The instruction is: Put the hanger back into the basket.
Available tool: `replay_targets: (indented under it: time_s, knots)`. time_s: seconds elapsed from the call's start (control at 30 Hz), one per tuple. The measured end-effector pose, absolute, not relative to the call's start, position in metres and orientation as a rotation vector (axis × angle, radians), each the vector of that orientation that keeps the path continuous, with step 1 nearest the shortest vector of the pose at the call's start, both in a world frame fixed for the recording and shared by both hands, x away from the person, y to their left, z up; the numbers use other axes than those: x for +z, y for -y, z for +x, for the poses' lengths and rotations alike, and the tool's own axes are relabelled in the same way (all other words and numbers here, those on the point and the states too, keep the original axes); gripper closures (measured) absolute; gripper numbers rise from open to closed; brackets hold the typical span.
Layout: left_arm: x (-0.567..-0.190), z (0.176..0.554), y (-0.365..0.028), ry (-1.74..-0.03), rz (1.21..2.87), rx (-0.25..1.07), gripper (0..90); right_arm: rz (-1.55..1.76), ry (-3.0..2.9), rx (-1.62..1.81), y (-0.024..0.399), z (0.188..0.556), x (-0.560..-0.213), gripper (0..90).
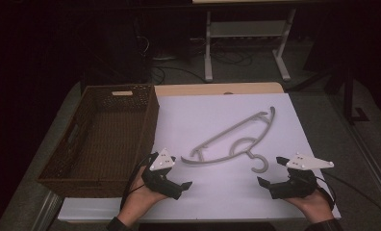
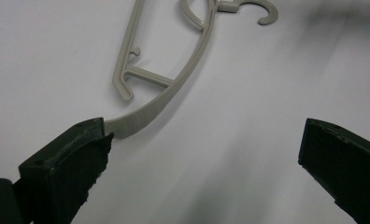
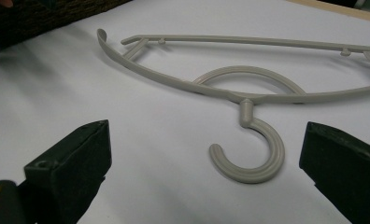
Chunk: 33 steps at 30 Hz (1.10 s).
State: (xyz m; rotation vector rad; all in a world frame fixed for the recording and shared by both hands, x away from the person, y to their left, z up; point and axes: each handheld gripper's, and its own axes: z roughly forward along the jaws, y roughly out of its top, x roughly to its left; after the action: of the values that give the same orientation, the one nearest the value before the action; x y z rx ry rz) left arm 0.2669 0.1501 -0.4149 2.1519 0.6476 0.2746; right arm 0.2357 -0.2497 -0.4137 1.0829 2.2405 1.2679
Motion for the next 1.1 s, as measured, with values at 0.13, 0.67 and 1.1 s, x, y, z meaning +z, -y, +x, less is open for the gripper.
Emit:
replay_targets:
  time_s: [0.13, 0.67, 1.1]
  knots:
    - [-0.414, 0.268, -0.149, -0.647, 2.144, 0.265, 5.5, 1.084, -2.24, 1.271, 0.25, 0.236, -0.414, 1.6]
    - [-0.405, 0.306, -0.126, -0.701, 2.123, 0.256, 37.7, 1.105, -2.245, 1.26, 0.249, 0.236, -0.416, 1.6]
    - [-0.42, 0.392, -0.07, -0.642, 2.252, 0.277, 55.9, 1.126, -2.237, 1.264, 0.252, 0.237, -0.417, 1.7]
